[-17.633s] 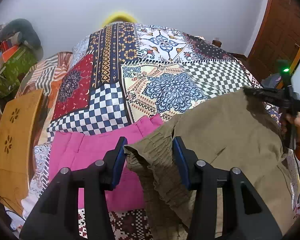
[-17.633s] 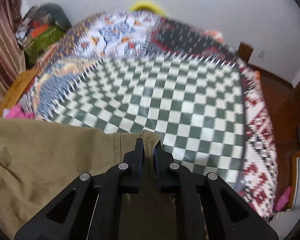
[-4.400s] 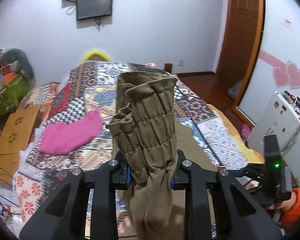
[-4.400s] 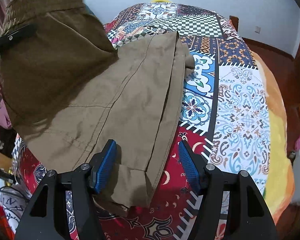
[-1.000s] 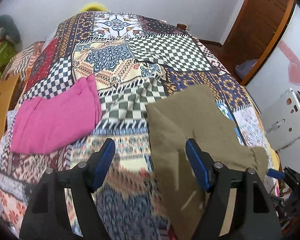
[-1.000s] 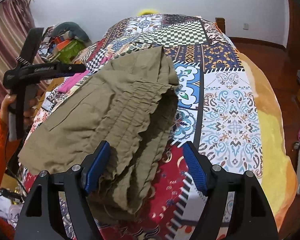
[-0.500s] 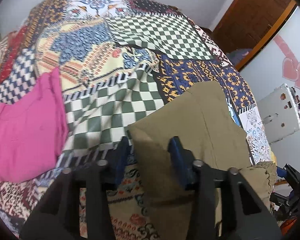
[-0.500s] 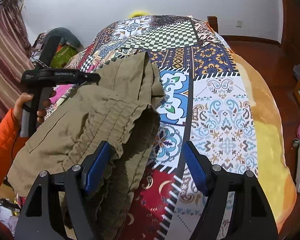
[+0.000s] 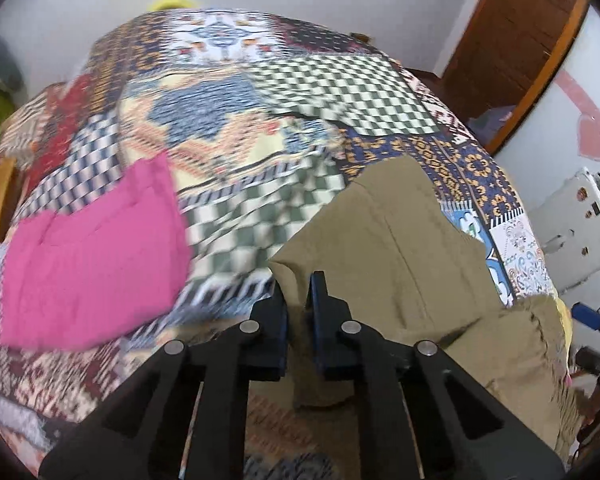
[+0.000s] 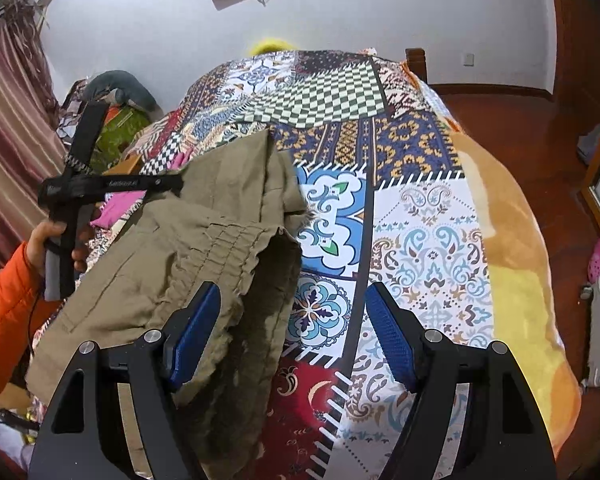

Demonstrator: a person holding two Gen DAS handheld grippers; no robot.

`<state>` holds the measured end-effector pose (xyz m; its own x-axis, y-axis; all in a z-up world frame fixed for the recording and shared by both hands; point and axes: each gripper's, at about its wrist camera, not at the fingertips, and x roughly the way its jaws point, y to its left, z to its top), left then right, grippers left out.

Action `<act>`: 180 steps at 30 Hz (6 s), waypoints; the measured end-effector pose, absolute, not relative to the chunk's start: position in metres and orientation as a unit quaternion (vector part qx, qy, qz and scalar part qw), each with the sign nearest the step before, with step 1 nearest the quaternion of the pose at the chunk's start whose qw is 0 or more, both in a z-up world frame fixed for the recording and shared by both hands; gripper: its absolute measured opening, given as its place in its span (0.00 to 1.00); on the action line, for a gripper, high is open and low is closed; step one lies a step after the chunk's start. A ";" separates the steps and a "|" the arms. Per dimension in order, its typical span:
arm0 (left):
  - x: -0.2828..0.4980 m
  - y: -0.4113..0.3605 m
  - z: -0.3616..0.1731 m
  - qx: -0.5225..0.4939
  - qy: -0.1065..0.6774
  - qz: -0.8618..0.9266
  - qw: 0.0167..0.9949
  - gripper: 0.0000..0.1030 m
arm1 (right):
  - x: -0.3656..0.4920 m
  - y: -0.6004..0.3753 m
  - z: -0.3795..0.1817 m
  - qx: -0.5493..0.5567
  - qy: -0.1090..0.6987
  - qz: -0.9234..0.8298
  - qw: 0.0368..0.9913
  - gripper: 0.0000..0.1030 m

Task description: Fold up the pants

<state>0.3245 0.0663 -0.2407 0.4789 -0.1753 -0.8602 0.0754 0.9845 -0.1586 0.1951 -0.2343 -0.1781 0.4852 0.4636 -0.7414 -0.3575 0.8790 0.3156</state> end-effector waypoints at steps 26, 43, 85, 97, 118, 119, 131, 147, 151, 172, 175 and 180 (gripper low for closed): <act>0.130 0.130 -0.199 -0.129 0.467 0.013 0.875 0.07 | 0.138 -0.221 -0.184 0.001 0.475 0.244 0.846 0.69; 0.257 0.152 -0.233 -0.113 0.506 0.012 0.855 0.41 | 0.161 -0.224 -0.219 0.021 0.503 0.248 0.828 0.69; 0.192 0.136 -0.208 -0.088 0.455 0.016 0.886 0.03 | 0.208 -0.244 -0.163 0.005 0.423 0.220 0.879 0.69; 0.194 0.070 -0.223 -0.065 0.491 -0.093 0.864 0.03 | 0.191 -0.168 -0.179 -0.011 0.440 0.324 0.838 0.56; 0.153 0.124 -0.242 -0.069 0.512 -0.014 0.856 0.13 | 0.172 -0.231 -0.209 0.031 0.506 0.262 0.821 0.52; 0.152 0.129 -0.243 -0.077 0.513 -0.011 0.855 0.13 | 0.173 -0.231 -0.206 0.027 0.504 0.257 0.824 0.52; 0.184 0.134 -0.213 -0.085 0.467 -0.007 0.880 0.61 | 0.202 -0.230 -0.185 0.029 0.485 0.193 0.852 0.56; 0.245 0.126 -0.256 -0.133 0.516 -0.058 0.844 0.61 | 0.229 -0.207 -0.210 0.004 0.490 0.202 0.848 0.71; 0.258 0.118 -0.260 -0.127 0.521 -0.067 0.841 0.62 | 0.239 -0.206 -0.219 0.021 0.507 0.209 0.836 0.71; 0.248 0.105 -0.261 -0.154 0.521 -0.113 0.832 0.62 | 0.251 -0.218 -0.238 0.085 0.565 0.265 0.776 0.73; 0.253 0.104 -0.264 -0.153 0.521 -0.115 0.832 0.62 | 0.262 -0.217 -0.241 0.093 0.568 0.272 0.771 0.72; 0.256 0.106 -0.264 -0.157 0.515 -0.112 0.835 0.51 | 0.272 -0.211 -0.239 0.093 0.567 0.268 0.773 0.63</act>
<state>0.2561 0.1061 -0.2645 0.4454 -0.3489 -0.8245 0.0247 0.9254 -0.3782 0.2722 -0.2112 -0.2389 0.2135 0.5208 -0.8266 -0.3089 0.8387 0.4486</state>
